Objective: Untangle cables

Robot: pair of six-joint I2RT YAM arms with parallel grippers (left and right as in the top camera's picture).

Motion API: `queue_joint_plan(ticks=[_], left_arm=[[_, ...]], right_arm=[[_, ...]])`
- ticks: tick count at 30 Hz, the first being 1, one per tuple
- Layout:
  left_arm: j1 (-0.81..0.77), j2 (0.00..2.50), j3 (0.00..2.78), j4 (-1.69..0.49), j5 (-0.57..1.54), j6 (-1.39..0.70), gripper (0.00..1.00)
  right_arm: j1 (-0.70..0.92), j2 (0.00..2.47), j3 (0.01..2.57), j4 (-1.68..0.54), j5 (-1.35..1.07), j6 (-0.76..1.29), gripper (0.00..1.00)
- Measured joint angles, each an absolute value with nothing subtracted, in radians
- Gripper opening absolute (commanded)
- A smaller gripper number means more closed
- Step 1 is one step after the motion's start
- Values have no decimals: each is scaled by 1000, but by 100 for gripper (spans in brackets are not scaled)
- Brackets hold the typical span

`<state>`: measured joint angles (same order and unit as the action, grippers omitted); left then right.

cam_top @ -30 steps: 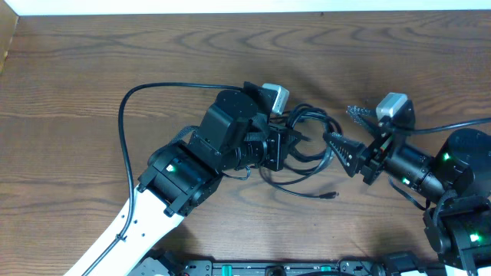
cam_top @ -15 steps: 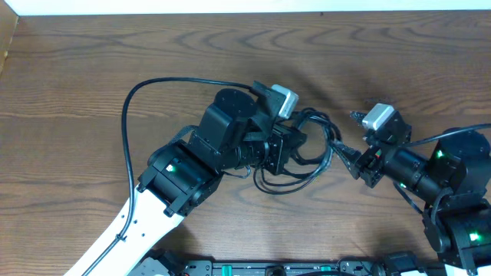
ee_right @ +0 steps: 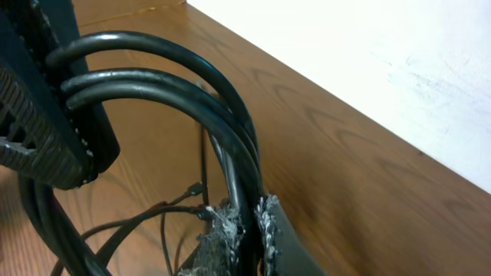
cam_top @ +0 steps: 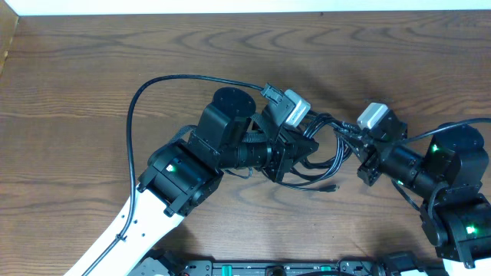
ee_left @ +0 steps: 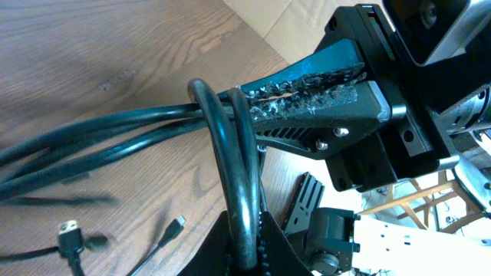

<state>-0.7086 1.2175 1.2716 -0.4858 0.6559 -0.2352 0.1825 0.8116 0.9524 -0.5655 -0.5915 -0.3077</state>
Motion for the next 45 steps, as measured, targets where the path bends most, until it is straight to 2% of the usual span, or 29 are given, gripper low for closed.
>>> queue_joint_plan(ticks=[5,13,20,27,33,35,41,44,45], left_arm=[[-709,1217,1272,-488,624,-256,8],[-707,1217,1272,-550,351,-535,8],[-603,1217,1272,-583,237,-764,7],[-572,1216,1272,-621,201,-865,8],[-566,1216,1272,-626,177,-876,7],[-565,1216,1272,-623,182,-857,7],[-563,1216,1272,-548,315,-649,7],[-563,1216,1272,-536,424,-532,8],[-563,1216,1272,-534,459,-499,7]], right_arm=[[183,812,952,-576,-590,-307,1],[186,802,952,-583,-612,-269,1],[185,725,952,-586,-619,-249,1],[185,675,952,-588,-489,-131,1],[184,673,952,-605,-294,43,2],[184,673,952,-622,-239,91,9],[184,673,952,-639,-180,137,11],[184,673,952,-638,-236,81,18],[184,673,952,-638,-268,54,24]])
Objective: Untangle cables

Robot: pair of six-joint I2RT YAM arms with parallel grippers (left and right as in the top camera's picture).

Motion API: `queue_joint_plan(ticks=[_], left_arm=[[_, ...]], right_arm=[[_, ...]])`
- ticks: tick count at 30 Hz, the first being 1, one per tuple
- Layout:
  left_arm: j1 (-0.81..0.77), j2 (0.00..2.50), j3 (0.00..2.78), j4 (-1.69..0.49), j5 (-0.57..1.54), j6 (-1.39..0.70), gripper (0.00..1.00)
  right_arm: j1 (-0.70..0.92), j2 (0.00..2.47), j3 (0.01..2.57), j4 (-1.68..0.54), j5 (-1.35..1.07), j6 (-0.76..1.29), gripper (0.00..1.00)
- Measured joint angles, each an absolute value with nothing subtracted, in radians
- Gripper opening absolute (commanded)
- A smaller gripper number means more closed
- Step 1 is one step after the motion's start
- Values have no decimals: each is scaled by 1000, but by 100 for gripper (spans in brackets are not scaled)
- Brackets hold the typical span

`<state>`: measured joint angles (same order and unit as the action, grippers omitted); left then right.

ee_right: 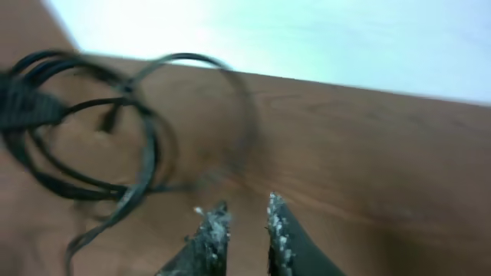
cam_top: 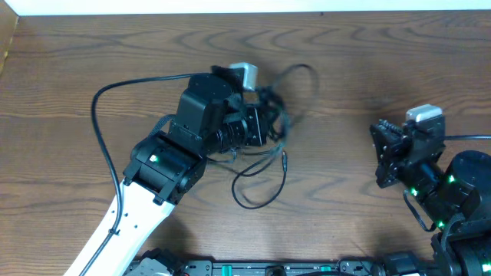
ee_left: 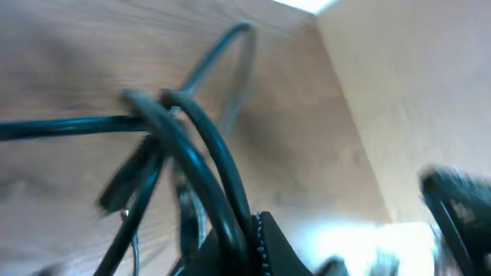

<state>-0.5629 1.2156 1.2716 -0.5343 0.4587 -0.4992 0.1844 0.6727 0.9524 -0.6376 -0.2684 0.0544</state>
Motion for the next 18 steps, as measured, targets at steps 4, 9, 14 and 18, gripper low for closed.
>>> queue_joint_plan(ticks=[4,9,14,18], left_arm=[[-563,1216,1272,-518,586,-398,7],[-563,1216,1272,-451,706,-337,7],[-563,1216,1272,-385,810,-316,7],[-563,1216,1272,-339,896,-311,7]], right_arm=[[184,673,952,-637,-420,-53,44],[184,673,952,-636,-565,-123,53],[184,673,952,-636,-645,-144,54],[184,673,952,-621,-669,-148,54]])
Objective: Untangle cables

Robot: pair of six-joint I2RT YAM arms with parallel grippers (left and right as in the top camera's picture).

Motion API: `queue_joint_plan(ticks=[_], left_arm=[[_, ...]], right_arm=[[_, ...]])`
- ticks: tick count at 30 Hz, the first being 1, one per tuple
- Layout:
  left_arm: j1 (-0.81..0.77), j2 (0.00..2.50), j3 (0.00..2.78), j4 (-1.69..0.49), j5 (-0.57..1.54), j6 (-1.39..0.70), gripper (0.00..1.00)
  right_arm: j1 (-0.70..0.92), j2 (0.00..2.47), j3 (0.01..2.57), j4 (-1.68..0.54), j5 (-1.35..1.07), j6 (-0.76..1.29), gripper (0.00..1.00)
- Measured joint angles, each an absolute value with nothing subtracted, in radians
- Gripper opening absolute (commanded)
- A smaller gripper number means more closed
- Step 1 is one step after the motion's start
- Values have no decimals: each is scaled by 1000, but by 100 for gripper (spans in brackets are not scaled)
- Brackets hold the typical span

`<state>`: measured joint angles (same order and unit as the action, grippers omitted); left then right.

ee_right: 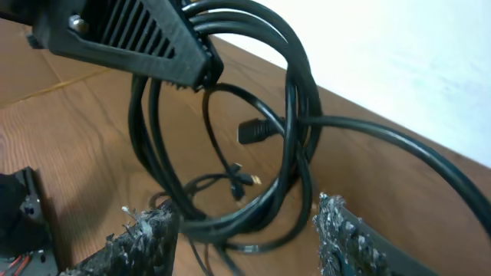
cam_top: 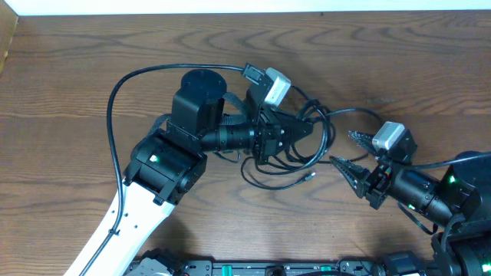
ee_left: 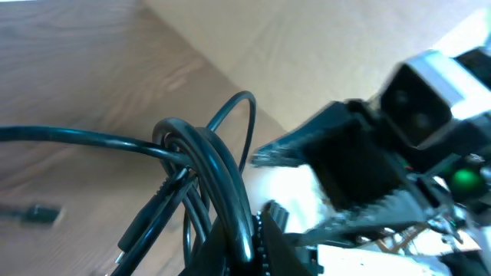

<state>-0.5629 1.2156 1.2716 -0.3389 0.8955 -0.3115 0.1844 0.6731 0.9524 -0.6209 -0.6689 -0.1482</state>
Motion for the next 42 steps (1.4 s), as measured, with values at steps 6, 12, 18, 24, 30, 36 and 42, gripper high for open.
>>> queue_joint_plan(ticks=[6,12,18,24,30,36,42], left_arm=[[-563,1216,1272,-296,994,-309,8],[-564,1216,1272,-288,1037,-309,7],[-564,1216,1272,-285,1050,-309,7],[-564,1215,1272,-279,1054,-309,8],[-564,1212,1272,-262,1063,-309,8],[-564,1210,1272,-250,1068,-309,7],[-564,1210,1272,-250,1060,-309,8]], right_arm=[[184,679,952,-578,-684,-152,45],[184,720,952,-551,-687,-165,25],[184,768,952,-513,-702,-146,6],[184,789,952,-511,-760,-139,13],[183,792,952,-511,-802,-139,17],[183,792,952,-511,-838,-139,23],[183,792,952,-511,-871,-138,32]])
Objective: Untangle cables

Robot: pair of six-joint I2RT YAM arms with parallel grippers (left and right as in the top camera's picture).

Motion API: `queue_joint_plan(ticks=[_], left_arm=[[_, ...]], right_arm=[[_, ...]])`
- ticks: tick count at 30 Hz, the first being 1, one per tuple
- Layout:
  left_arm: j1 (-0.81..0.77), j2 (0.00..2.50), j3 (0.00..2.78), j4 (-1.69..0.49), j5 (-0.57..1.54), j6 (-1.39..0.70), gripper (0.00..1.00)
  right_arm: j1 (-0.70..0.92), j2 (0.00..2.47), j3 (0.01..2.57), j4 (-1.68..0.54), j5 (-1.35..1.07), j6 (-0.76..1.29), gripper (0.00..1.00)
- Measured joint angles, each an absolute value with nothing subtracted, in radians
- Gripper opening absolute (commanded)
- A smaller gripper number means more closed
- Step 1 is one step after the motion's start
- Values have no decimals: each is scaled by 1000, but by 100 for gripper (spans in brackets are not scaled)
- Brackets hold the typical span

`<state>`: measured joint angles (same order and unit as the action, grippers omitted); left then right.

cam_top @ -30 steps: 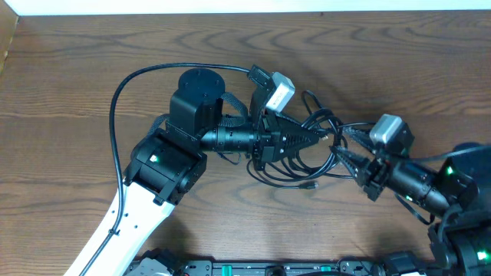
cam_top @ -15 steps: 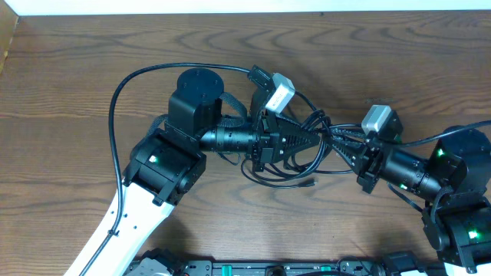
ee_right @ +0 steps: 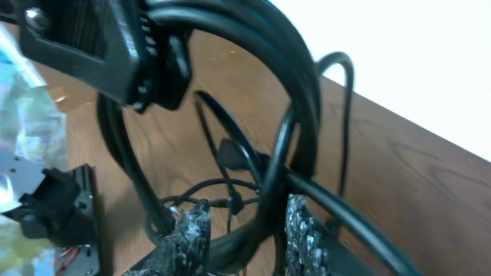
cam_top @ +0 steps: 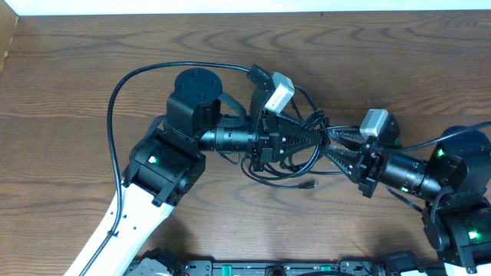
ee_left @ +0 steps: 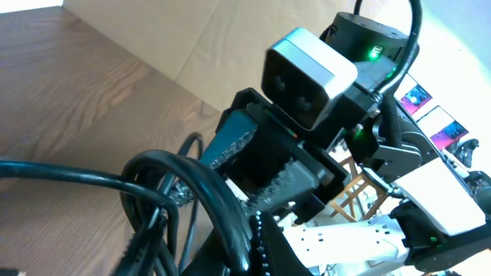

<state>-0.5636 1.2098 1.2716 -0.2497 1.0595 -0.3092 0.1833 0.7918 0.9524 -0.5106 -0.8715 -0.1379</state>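
A tangle of thick and thin black cables [cam_top: 296,173] hangs at the table's middle. My left gripper [cam_top: 301,139] is shut on a thick cable loop [ee_left: 192,178], pinched between its jaws [ee_left: 249,247]. My right gripper [cam_top: 336,153] faces it from the right. In the right wrist view its rough fingertips [ee_right: 189,230] stand apart, open, with thick loops [ee_right: 301,100] passing between them [ee_right: 245,230]. The left gripper's finger [ee_right: 92,31] fills that view's upper left. A small plug [cam_top: 309,185] lies on the wood below the bundle.
The left arm's own black lead [cam_top: 115,86] arcs over the brown wooden table [cam_top: 399,61]. The right arm's grey wrist camera [ee_left: 308,70] sits close in front of the left gripper. A white wall edge [cam_top: 230,6] runs along the far side.
My right gripper has moved left into the bundle, and its fingers, wide apart then, now stand closer together with cable loops between them. The left gripper still holds its loop in nearly the same place.
Both grippers were first shut on the bundle, close together. Then the right one had let go and stood far right, while the left held the tangle further left. Later the bundle was back at the middle with the right gripper wide open nearby; now its fingers straddle the loops.
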Motion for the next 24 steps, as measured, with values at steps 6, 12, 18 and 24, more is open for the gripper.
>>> queue_joint_plan(ticks=[6,12,18,24], left_arm=[[-564,1210,1272,-250,1056,-310,8],[-564,1210,1272,-221,1061,-317,8],[-564,1210,1272,-208,1069,-318,7],[-564,1210,1272,-205,1069,-318,8]], right_arm=[[183,792,952,-509,-886,-139,26],[183,792,952,-507,-892,-139,23],[183,803,952,-504,-899,-139,16],[183,809,952,-503,-909,-138,11]])
